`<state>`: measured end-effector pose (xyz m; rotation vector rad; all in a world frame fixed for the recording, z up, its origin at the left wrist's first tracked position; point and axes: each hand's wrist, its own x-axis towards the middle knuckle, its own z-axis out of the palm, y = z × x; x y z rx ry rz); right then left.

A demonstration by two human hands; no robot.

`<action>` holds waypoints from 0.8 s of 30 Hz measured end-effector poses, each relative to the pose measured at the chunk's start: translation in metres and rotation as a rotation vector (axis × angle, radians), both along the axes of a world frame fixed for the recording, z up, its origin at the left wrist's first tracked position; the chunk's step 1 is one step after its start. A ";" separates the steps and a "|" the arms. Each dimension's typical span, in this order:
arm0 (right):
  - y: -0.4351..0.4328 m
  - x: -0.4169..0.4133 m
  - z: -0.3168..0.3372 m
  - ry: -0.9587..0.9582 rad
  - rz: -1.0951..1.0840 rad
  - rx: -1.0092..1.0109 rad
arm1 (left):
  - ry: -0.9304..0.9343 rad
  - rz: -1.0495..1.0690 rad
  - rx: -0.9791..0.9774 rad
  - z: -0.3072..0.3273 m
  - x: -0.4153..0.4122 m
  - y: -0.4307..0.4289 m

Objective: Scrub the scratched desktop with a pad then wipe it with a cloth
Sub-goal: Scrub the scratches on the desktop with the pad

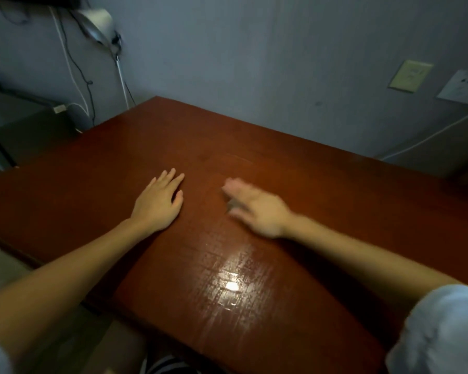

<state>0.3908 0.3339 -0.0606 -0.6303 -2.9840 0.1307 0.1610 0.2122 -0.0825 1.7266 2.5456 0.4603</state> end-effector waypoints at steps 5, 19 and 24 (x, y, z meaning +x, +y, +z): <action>-0.110 0.005 0.000 0.015 0.686 -0.094 | -0.025 -0.035 0.018 0.003 -0.004 -0.001; 0.245 0.075 0.003 0.124 -0.900 -0.065 | 0.055 -0.102 -0.076 -0.002 -0.060 0.072; 0.256 0.026 0.009 0.091 -1.011 -0.129 | 0.095 -0.055 -0.064 -0.007 -0.062 0.085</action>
